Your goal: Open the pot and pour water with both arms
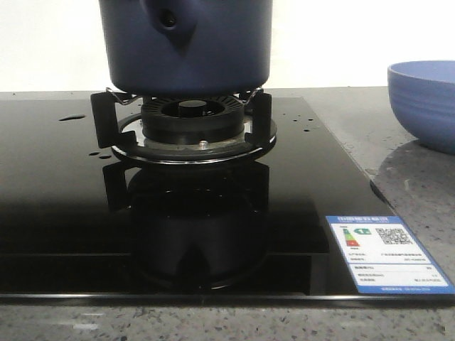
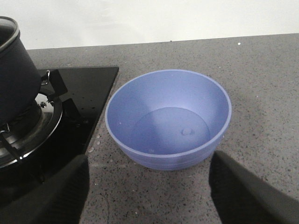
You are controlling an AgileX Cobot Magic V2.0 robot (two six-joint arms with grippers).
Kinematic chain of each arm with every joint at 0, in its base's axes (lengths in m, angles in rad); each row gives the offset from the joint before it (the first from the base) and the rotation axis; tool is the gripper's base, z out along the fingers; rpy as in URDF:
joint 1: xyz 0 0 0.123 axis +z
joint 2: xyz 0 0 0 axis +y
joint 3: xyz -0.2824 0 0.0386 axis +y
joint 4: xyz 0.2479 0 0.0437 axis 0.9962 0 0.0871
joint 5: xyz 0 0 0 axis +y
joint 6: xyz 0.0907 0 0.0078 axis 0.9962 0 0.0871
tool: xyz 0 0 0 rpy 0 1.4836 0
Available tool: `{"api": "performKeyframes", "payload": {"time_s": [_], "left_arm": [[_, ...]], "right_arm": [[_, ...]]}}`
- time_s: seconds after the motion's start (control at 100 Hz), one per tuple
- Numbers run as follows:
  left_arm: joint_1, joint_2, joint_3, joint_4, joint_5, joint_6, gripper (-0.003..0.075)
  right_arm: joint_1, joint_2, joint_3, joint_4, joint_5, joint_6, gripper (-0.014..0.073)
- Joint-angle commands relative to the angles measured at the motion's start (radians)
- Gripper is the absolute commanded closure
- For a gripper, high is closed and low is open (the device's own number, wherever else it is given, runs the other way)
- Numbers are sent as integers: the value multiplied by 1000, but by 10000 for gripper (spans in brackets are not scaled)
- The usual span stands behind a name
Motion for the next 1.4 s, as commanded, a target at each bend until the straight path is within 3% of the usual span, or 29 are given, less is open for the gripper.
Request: {"api": "performKeyframes", "payload": {"time_s": [0.0, 0.28, 0.62, 0.78, 1.02, 1.28, 1.39], "left_arm": [[-7, -61, -56, -65, -3, 6, 381], [16, -116, -96, -30, -84, 6, 381], [217, -184, -96, -43, -46, 0, 381], [311, -198, -96, -45, 3, -2, 381], [400, -198, -96, -66, 55, -2, 382], [411, -198, -96, -65, 54, -2, 382], [411, -198, -96, -65, 50, -2, 382]], "right_arm": [[-2, 25, -50, 5, -46, -11, 108], [-4, 214, -221, -17, 99, -11, 109], [-6, 568, -514, -134, 264, 102, 109], [-72, 740, -633, -144, 328, 106, 109], [-190, 899, -672, -144, 384, 86, 149], [-207, 1013, -672, -90, 396, 51, 151], [-207, 1044, -672, -88, 392, 51, 232]]}}
